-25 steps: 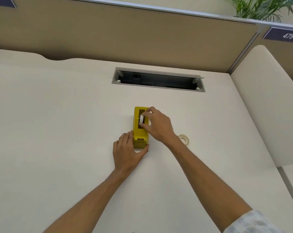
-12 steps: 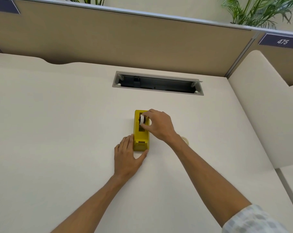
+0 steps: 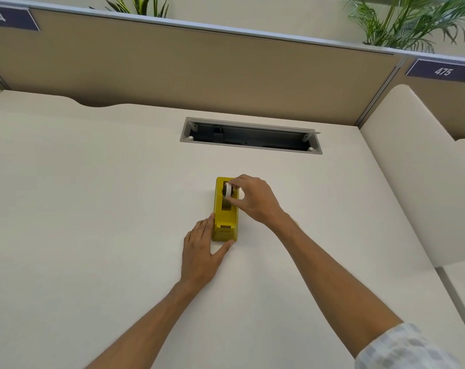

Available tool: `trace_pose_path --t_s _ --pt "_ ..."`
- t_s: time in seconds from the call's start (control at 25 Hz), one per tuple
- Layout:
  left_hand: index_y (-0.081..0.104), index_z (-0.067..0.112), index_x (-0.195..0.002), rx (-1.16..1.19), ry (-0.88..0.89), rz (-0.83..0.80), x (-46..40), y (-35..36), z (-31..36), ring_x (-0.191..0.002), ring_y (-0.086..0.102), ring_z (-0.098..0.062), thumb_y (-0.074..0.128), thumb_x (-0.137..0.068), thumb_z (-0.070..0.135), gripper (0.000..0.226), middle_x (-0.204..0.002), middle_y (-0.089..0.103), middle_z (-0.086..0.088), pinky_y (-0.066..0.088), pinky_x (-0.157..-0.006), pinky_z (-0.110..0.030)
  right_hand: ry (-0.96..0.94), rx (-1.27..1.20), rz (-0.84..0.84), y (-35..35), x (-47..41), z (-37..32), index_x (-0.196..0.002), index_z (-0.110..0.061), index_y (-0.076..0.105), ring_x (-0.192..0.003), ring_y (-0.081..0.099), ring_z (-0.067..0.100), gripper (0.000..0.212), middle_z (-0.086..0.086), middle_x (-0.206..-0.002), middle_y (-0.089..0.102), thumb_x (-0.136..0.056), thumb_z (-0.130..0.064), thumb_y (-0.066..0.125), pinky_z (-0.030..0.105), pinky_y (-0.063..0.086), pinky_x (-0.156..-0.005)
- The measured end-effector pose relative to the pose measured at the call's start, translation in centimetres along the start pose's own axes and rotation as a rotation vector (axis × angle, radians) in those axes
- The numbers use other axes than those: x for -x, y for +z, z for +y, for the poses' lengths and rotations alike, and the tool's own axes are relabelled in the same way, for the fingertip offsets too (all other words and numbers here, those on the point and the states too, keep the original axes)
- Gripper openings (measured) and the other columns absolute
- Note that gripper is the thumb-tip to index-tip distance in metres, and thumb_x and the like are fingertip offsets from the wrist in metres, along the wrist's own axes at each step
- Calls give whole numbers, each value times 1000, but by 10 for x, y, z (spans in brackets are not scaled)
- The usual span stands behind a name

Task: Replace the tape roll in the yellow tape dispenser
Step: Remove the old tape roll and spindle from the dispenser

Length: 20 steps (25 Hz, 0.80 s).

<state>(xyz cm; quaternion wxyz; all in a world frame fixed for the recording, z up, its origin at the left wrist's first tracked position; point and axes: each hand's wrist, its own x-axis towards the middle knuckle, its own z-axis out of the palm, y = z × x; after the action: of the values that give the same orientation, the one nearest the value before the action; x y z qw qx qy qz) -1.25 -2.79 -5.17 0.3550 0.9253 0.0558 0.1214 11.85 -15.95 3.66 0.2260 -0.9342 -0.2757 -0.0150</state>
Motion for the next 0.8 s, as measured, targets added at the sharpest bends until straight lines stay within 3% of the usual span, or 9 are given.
trace_pose_path --t_s 0.2,0.32,0.48,0.8 --pt "38 19 -144 209 -27 36 5 -12 3 -133 43 -17 65 -78 36 73 -145 47 0 35 -110 -36 -14 -79 69 -20 15 -9 -119 -14 65 -94 62 18 40 2 -113 67 -84 -32 72 31 53 -81" --pt "49 18 -136 289 -23 95 5 -27 8 -128 49 -16 63 -87 24 52 -139 54 -2 43 -106 -38 -37 -147 85 -32 38 -17 -116 -16 66 -90 62 15 38 -1 -108 68 -82 -29 74 30 53 -78" --pt "59 22 -123 393 67 102 2 -54 31 -104 61 -5 56 -94 28 30 -115 65 11 54 -84 -26 -45 -186 96 -41 71 -31 -117 -16 66 -91 61 10 39 -2 -107 68 -81 -27 75 24 51 -77" --pt "64 19 -122 535 137 30 13 -67 62 -98 64 -14 60 -92 24 31 -108 68 4 53 -75 -23 -59 -246 93 -51 107 -47 -116 -15 67 -88 60 8 37 -4 -106 67 -81 -26 76 21 49 -75"
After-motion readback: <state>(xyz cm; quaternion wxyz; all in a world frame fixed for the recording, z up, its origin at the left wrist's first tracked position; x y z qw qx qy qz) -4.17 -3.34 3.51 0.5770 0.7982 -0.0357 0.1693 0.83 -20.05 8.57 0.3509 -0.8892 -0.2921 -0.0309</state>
